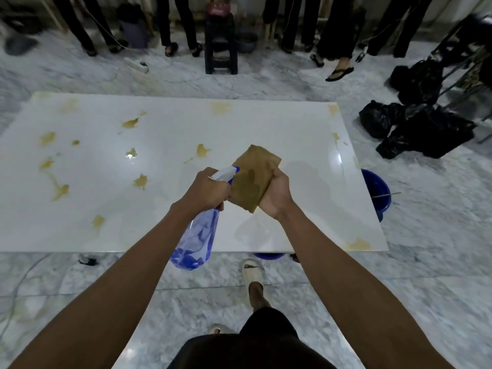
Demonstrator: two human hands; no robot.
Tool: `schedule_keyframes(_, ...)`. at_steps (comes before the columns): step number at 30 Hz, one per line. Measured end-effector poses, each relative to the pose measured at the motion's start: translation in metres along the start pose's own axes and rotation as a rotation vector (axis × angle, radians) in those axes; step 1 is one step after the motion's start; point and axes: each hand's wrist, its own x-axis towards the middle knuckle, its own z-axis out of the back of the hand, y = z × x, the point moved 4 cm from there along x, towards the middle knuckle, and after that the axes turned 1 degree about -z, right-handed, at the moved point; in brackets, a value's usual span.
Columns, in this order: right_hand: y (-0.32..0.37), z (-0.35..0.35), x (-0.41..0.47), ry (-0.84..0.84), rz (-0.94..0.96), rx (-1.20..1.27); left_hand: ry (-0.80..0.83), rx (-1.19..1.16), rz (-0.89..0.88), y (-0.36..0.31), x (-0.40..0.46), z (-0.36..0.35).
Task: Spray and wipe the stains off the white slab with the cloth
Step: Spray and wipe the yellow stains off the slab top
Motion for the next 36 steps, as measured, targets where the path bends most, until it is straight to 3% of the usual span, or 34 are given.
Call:
schedule_keyframes(10,0.020,-0.038,0.016,0.015,0.044,-0.044,-0.052,-0.068,0.024,-0.008,0.010,0.024)
schedule_keyframes(16,0.046,-0.028,0.056,-0.001,0.015,-0.034,-0.019,-0.075,0.190,-0.018,0.063,0.016)
schedule_keyframes(21,0.066,0.005,0.107,-0.054,-0.084,-0.158,-0.039,-0.172,0.111,-0.039,0.107,0.011)
schedule_keyframes(25,0.100,0.036,0.179,-0.205,-0.079,-0.669,-0.045,-0.208,0.123,-0.050,0.158,0.015)
schedule_keyframes(29,0.144,0.030,0.273,-0.307,0.231,-1.617,-0.127,-0.210,0.102,-0.046,0.207,0.024)
schedule_keyframes(31,0.141,0.038,0.320,-0.298,0.207,-2.000,-0.140,-0.210,0.083,-0.040,0.226,0.023)
schedule_keyframes(34,0.085,0.070,0.347,-0.076,-0.058,-2.260,-0.133,-0.203,0.109,-0.023,0.235,0.016)
schedule_keyframes(36,0.048,0.091,0.336,-0.053,-0.067,-2.251,-0.116,-0.203,0.130,-0.014,0.228,0.014)
